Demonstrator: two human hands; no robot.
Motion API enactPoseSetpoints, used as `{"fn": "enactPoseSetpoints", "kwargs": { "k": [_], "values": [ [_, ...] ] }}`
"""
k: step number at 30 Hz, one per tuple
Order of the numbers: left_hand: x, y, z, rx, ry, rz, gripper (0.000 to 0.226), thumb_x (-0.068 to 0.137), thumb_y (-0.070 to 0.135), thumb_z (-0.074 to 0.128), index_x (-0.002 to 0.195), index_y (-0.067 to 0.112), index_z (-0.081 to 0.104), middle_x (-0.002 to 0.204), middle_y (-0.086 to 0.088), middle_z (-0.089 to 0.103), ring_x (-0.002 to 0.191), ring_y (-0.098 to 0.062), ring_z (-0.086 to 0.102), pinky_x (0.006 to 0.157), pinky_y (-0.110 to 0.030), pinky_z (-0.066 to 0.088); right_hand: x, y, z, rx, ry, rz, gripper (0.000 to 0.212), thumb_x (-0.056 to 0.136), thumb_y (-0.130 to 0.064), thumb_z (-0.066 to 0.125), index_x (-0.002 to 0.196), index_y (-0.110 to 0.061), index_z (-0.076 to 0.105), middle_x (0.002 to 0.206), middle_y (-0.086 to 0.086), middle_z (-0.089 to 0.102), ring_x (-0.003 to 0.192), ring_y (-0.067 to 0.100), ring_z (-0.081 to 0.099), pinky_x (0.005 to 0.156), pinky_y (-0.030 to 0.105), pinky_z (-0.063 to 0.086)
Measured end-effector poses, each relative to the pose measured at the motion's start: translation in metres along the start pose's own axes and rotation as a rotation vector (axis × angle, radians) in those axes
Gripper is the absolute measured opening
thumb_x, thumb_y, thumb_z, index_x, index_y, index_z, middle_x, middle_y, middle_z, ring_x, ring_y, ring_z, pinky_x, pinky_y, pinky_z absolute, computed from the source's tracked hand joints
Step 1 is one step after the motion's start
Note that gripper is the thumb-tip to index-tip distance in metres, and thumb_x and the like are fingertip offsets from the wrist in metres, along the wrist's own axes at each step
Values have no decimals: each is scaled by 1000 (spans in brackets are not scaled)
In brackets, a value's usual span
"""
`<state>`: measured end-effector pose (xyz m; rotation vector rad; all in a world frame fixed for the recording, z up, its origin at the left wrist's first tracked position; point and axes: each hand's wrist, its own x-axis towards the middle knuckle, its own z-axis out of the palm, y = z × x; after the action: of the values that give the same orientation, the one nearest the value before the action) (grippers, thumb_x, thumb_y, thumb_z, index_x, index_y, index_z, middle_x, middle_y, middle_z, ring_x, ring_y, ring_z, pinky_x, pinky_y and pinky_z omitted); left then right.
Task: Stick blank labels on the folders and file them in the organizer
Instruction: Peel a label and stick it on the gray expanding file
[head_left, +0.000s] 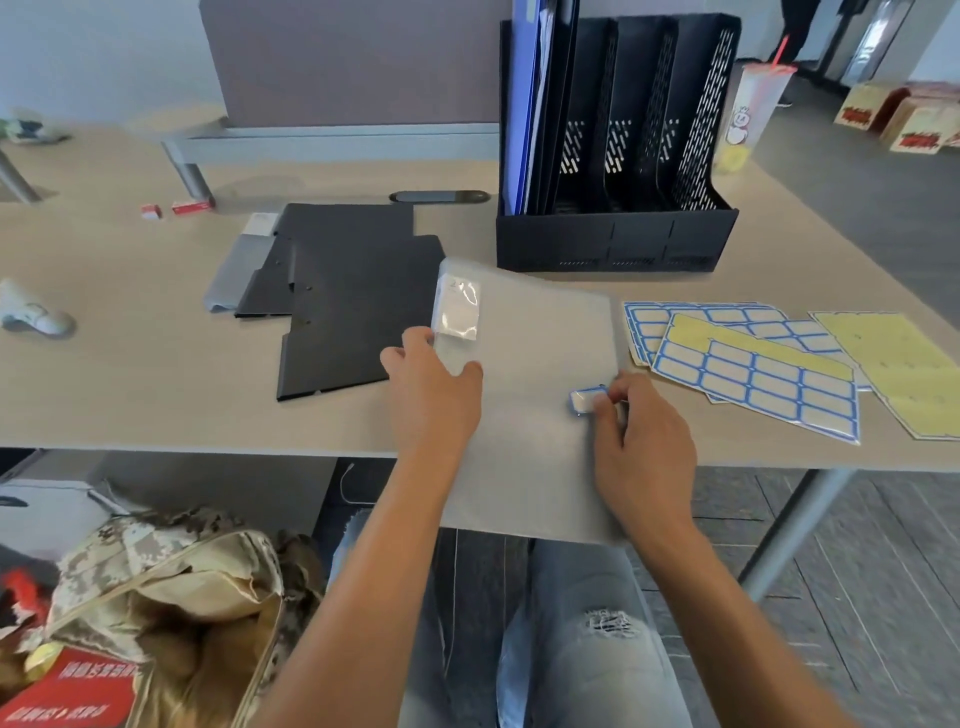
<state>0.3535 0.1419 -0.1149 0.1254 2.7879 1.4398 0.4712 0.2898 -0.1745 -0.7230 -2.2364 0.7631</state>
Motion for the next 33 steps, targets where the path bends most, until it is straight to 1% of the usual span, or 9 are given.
{"fn": "enactPoseSetpoints", "kwargs": {
  "k": [4, 9, 12, 14, 17, 20, 23, 30, 33],
  "values": [
    [1, -5, 0, -197, 29, 85, 55, 89, 20, 71, 136, 31, 47, 123, 3, 44, 87, 0, 51, 65, -9, 34, 4, 1, -9, 196, 10, 19, 6, 105, -17, 59, 99, -15, 57, 108, -4, 58, 111, 14, 56, 85, 30, 37],
    [-11, -5, -4, -346, 118, 227, 53, 88, 14, 71, 134, 34, 52, 121, 7, 52, 102, -4, 56, 74, -6, 45, 19, -11, -28, 375, 4, 139, 9, 106, -28, 58, 98, -24, 58, 98, -6, 65, 76, 4, 54, 69, 30, 39],
    [-12, 7, -14, -407, 190, 317, 50, 91, 12, 67, 134, 33, 55, 120, 9, 58, 104, -5, 58, 79, -8, 48, 30, -34, -45, 476, 59, 66, 12, 106, -25, 59, 96, -30, 58, 139, -13, 60, 101, 9, 65, 73, 13, 44],
    [-11, 23, -21, -466, 225, 387, 46, 92, 8, 63, 132, 31, 58, 117, 8, 64, 101, -9, 62, 81, -18, 53, 39, -52, -56, 513, 74, -37, 17, 107, -21, 59, 94, -32, 56, 139, -10, 60, 104, 13, 66, 72, 8, 44],
    [-9, 49, -36, -554, 295, 435, 39, 98, 11, 59, 134, 27, 57, 108, 13, 68, 94, -8, 66, 78, -20, 54, 60, -68, -69, 503, 169, -180, 9, 107, -17, 59, 98, -21, 59, 121, -11, 62, 137, 4, 51, 96, 20, 45],
    [-1, 70, -49, -631, 326, 440, 40, 101, 18, 57, 139, 27, 53, 113, 14, 68, 100, -4, 66, 85, -25, 56, 82, -77, -87, 591, 217, -199, 13, 108, -19, 58, 95, -22, 57, 105, -10, 59, 107, 11, 52, 80, 20, 41],
    [6, 85, -53, -654, 284, 463, 42, 101, 14, 54, 140, 31, 52, 114, 10, 70, 99, -8, 67, 87, -30, 56, 97, -87, -98, 679, 239, -198, 15, 107, -20, 59, 93, -22, 57, 86, -20, 56, 102, 15, 46, 73, 13, 37],
    [11, 93, -44, -599, 195, 456, 53, 100, 7, 52, 146, 32, 42, 112, 9, 66, 87, 3, 62, 68, -12, 47, 107, -92, -102, 705, 256, -186, 12, 107, -14, 59, 96, -10, 58, 80, -11, 51, 67, -3, 45, 65, 14, 37],
    [12, 102, -44, -627, 186, 477, 68, 97, 16, 61, 155, 36, 30, 144, 13, 52, 125, 1, 53, 99, -25, 51, 108, -93, -100, 694, 245, -191, 13, 107, -17, 59, 96, -11, 57, 81, -8, 53, 70, 3, 45, 65, 18, 37]
  ]
}}
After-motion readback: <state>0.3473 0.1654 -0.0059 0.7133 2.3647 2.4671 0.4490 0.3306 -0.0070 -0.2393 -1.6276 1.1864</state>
